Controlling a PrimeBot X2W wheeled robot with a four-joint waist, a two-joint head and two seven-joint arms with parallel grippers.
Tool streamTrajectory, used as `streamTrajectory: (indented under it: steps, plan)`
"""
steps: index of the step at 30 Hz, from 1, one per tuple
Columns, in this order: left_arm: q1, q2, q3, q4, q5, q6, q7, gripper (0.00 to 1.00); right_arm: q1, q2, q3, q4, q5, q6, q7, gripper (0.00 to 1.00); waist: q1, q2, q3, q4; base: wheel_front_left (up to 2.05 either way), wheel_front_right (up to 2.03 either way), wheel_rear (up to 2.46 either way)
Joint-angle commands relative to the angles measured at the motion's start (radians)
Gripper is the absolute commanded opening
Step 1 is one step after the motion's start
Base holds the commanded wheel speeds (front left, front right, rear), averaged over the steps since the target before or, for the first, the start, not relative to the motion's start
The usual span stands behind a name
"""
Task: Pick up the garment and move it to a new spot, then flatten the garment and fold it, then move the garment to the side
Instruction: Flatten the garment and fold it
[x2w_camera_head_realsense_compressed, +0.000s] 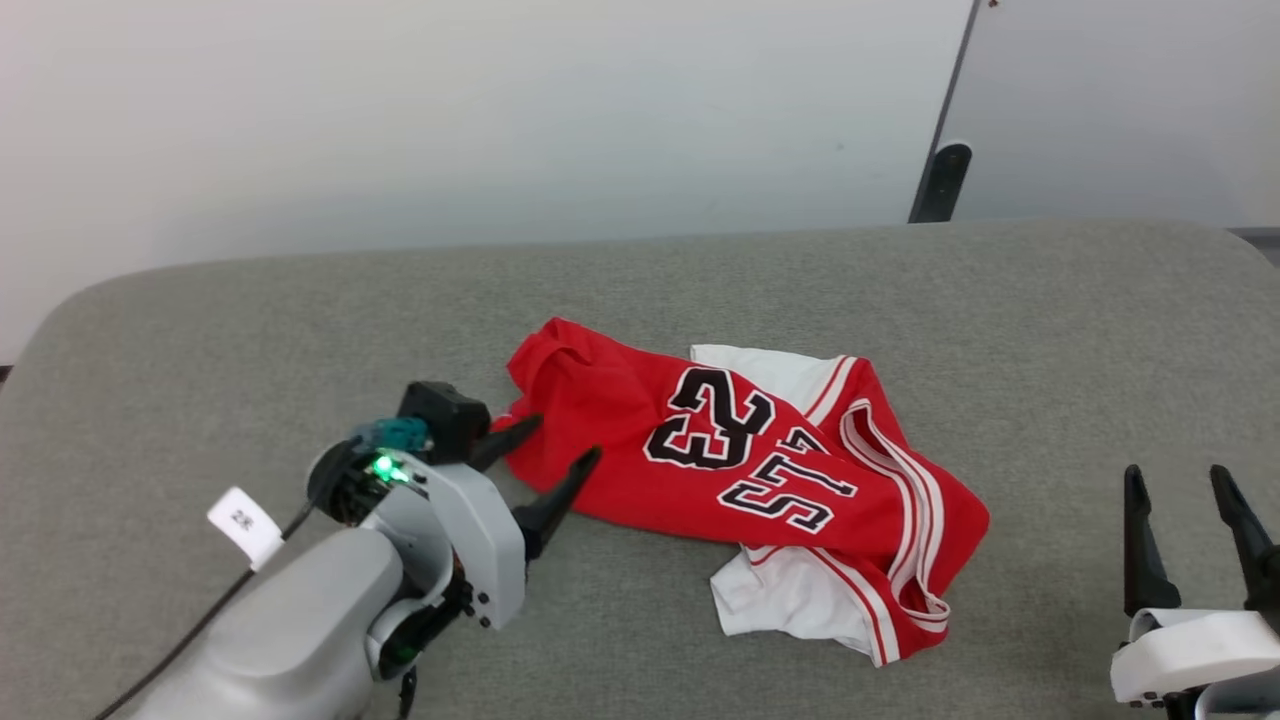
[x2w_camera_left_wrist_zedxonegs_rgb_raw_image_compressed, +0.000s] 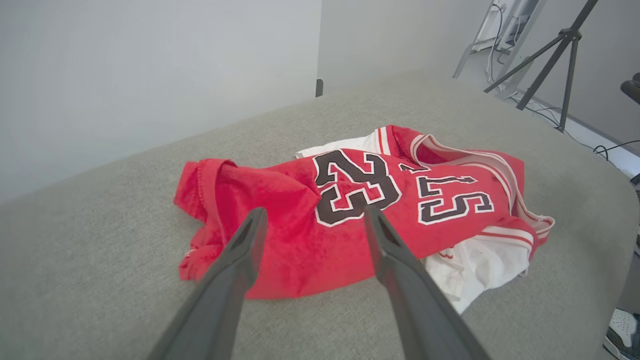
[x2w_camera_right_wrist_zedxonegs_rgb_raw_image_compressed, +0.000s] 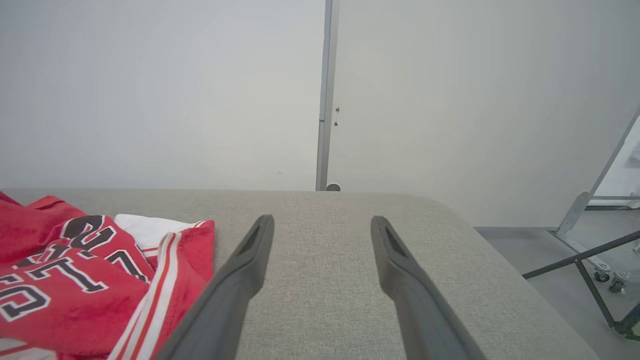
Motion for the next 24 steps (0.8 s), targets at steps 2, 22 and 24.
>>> streamTrajectory:
  steps: [2, 22, 24]
  plan:
    - [0.011, -0.001, -0.009, -0.006, 0.012, 0.006, -0.001, 1.00, 0.006, -0.002, -0.009, -0.008, -0.004, 0.004, 0.004, 1.00, 0.0000, 0.0000, 0.008, -0.018, 0.00, 0.00, 0.00]
    - [0.043, 0.010, -0.075, -0.104, 0.026, 0.045, 0.088, 1.00, 0.008, 0.020, -0.037, -0.015, -0.007, 0.004, 0.002, 1.00, 0.0000, 0.0000, 0.051, -0.198, 0.00, 0.00, 0.00]
    - [0.049, 0.015, -0.082, -0.111, 0.031, 0.052, 0.094, 1.00, 0.002, 0.019, -0.034, -0.010, -0.003, 0.004, 0.003, 1.00, 0.0000, 0.0000, 0.053, -0.210, 0.00, 0.00, 0.00]
